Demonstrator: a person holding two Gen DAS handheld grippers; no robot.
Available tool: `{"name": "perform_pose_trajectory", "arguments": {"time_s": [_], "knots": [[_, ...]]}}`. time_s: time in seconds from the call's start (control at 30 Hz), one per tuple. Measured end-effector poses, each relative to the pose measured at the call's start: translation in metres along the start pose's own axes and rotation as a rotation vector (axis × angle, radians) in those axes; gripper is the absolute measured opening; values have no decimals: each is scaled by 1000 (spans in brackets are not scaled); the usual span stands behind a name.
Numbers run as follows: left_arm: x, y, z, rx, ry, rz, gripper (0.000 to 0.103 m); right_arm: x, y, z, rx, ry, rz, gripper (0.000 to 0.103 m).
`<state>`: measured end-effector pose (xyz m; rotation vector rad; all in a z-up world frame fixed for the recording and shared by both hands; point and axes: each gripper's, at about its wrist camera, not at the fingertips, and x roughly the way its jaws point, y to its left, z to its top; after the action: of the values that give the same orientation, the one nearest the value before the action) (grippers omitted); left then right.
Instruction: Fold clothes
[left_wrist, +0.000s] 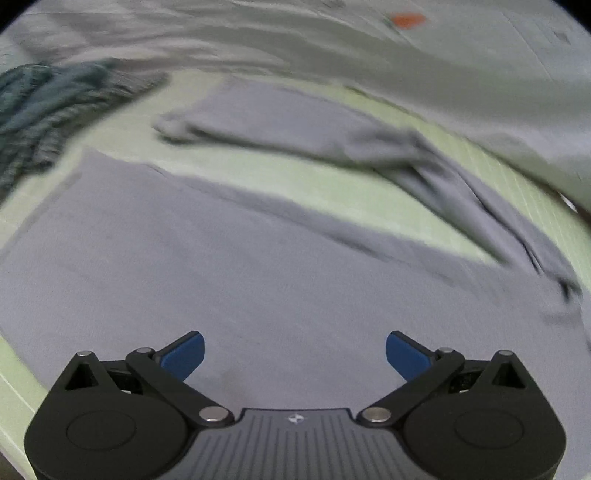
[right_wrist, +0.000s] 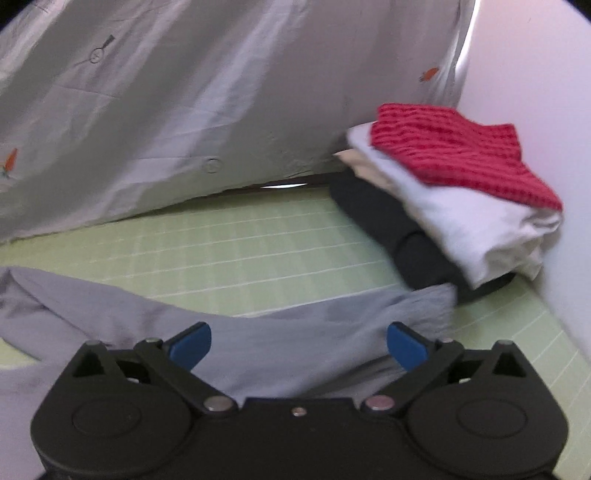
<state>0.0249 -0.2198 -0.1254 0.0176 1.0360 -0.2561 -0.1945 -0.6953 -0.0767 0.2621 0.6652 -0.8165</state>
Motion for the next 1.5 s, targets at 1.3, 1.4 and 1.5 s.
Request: {"name": "perform_pose_trajectory", "arguments": {"time_s": [1.3,1.4,1.5], "knots": [[249,154,307,-1027,302,-465,73,113,165,-24,1480,329,198,52],[253,149,320,-1076,372,-391,74,113,160,-29,1557,347,182,46],[259,144,330,-1127,437,-322,74,115,156,-33,1621,367,175,42]]}}
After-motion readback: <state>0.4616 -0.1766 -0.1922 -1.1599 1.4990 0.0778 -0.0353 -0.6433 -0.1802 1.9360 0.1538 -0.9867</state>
